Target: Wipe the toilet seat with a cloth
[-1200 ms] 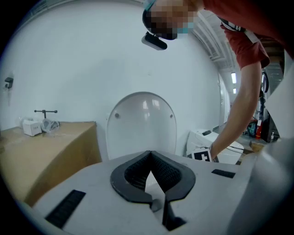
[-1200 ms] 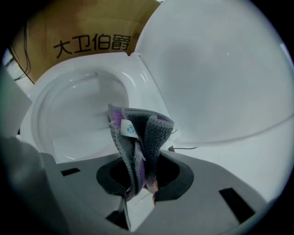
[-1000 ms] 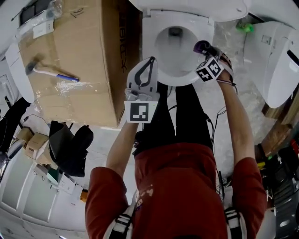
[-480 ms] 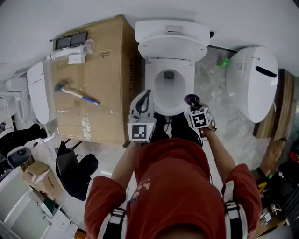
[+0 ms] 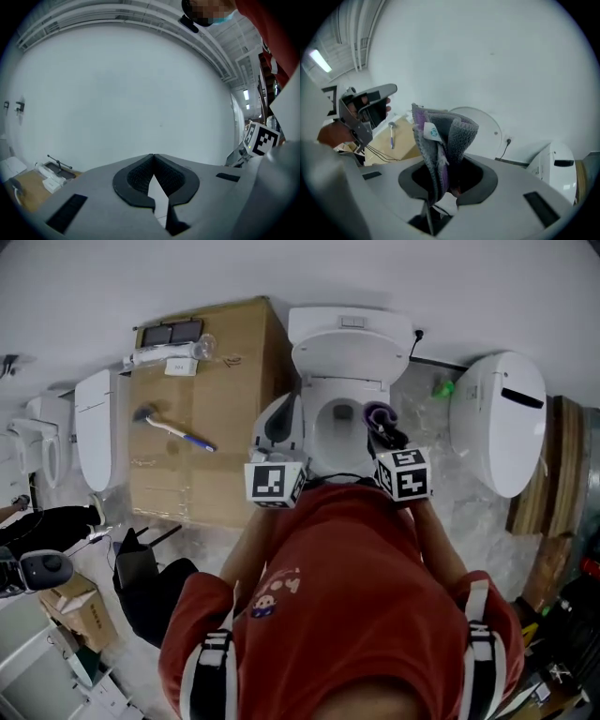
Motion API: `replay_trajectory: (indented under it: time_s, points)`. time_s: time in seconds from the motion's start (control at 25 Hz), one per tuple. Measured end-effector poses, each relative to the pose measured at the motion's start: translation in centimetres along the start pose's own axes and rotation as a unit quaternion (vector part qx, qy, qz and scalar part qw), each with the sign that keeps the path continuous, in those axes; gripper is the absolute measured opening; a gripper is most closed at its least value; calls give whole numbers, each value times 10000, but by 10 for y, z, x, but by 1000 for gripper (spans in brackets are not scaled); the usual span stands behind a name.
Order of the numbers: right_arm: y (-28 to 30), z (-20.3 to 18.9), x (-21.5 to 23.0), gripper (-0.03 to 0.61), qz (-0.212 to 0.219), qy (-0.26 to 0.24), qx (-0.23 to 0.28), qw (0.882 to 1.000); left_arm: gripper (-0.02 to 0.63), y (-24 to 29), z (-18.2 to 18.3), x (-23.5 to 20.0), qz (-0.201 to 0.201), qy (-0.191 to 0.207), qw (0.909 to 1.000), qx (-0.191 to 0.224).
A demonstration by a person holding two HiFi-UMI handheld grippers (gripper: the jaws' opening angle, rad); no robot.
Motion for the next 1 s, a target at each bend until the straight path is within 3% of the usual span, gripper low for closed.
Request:
replay_trajectory:
  time_s: [0.24, 0.48, 0.6, 0.72, 0.8, 1.0]
  points:
    - [-53, 101, 8, 81, -98, -206, 1347, 9906, 14, -6, 46, -16, 186, 75, 9994, 271]
    - [-111, 162, 25, 81, -434, -247, 2378, 9700, 14, -17, 74, -34, 599, 15, 9980, 215]
    - [-143, 187, 22, 81, -672, -396, 3185, 9447, 14, -25, 88, -41, 682, 0, 9969, 385]
    - [-177, 202, 19, 81, -984, -460, 4342, 8943, 14, -33, 104, -44, 752, 143, 9953, 592]
    - [-186, 202, 17, 81, -1143, -488, 4722, 8727, 14, -36, 114, -43, 827, 254, 9933, 767]
    - [-179, 196, 14, 81, -1151, -425, 4685, 8749, 14, -45, 128, -33, 1000, 487, 9883, 1045]
Point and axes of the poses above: the fingertips, and each gripper's own axes: y forward along the fingers, x to its right, z out of its top, the point moved 1 cm from there along -y, backward along the fingers, and after that the axes turned 6 degrees about -z, right-handed, at the moved point
